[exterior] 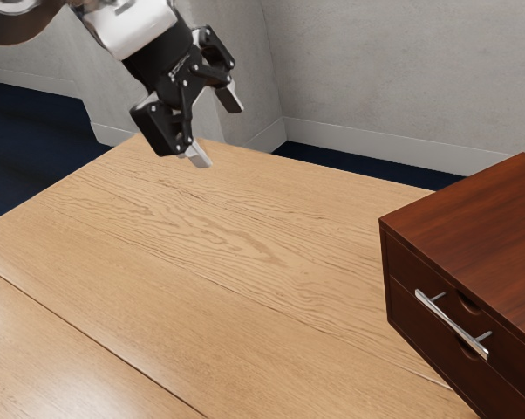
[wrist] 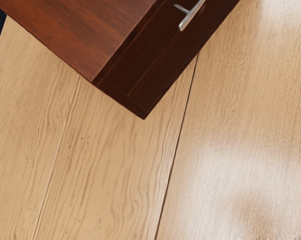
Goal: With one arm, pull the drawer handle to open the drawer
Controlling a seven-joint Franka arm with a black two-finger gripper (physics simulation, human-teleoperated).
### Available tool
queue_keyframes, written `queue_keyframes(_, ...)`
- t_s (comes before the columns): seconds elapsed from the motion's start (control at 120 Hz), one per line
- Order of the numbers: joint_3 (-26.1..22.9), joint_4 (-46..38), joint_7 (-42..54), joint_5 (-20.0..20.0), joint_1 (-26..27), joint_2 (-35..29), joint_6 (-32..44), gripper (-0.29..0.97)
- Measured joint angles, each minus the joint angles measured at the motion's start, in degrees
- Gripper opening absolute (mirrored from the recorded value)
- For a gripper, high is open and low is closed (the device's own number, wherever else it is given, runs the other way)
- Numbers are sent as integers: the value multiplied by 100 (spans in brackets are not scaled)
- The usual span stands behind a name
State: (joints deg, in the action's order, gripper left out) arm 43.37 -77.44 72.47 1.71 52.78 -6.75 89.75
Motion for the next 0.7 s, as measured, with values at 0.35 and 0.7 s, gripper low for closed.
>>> queue_keyframes(0.35,-1101,-1980,1454,-739,-147,-1589,1404,68)
queue_keyframes(0.7,-1126,-3080,2144,-671,43,-1630,2665,59)
